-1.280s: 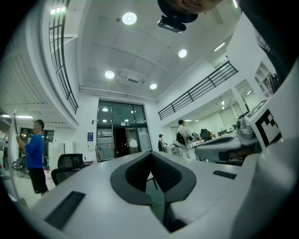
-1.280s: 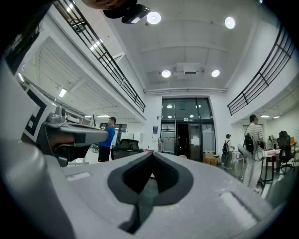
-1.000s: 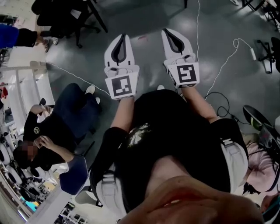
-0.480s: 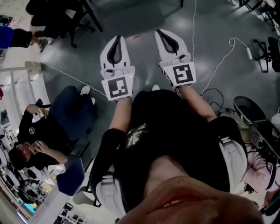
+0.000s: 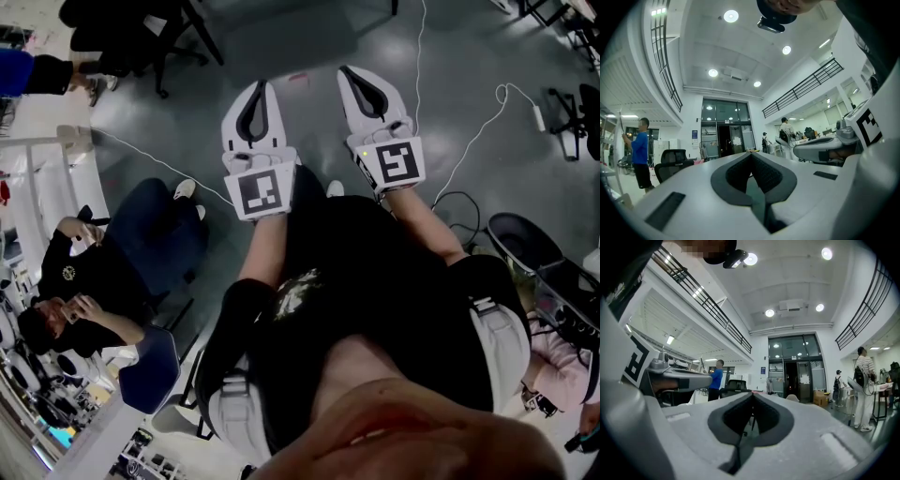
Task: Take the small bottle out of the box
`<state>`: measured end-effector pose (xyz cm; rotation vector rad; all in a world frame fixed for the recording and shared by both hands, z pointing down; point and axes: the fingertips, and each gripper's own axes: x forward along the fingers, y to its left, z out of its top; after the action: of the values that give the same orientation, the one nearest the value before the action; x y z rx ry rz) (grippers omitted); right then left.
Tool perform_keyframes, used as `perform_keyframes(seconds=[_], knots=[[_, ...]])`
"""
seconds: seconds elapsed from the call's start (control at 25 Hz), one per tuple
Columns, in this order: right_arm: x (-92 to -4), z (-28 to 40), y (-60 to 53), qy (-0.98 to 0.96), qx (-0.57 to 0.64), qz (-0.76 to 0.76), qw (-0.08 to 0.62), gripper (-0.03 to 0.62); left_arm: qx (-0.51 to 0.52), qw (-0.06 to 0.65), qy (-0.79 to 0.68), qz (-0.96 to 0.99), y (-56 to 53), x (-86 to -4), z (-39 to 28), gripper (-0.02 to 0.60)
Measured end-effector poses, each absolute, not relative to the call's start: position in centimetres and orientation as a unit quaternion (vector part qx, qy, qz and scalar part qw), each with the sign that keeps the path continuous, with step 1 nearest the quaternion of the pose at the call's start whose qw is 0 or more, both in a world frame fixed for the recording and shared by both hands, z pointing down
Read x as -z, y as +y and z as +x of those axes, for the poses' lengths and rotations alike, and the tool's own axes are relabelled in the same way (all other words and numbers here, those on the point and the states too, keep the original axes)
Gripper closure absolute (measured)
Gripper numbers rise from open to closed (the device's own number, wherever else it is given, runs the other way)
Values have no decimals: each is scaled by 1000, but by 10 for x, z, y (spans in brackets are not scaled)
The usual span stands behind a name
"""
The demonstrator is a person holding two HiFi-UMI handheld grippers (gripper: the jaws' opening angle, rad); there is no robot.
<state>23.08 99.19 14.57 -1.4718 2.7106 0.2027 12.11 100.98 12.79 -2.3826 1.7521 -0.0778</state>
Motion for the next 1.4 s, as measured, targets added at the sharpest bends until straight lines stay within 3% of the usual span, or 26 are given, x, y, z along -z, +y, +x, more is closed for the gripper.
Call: perform_keyframes(seconds=[1.4], knots=[[-143, 194, 883, 878, -80, -472, 28, 600, 25, 91, 589, -803, 901, -134, 90, 575]])
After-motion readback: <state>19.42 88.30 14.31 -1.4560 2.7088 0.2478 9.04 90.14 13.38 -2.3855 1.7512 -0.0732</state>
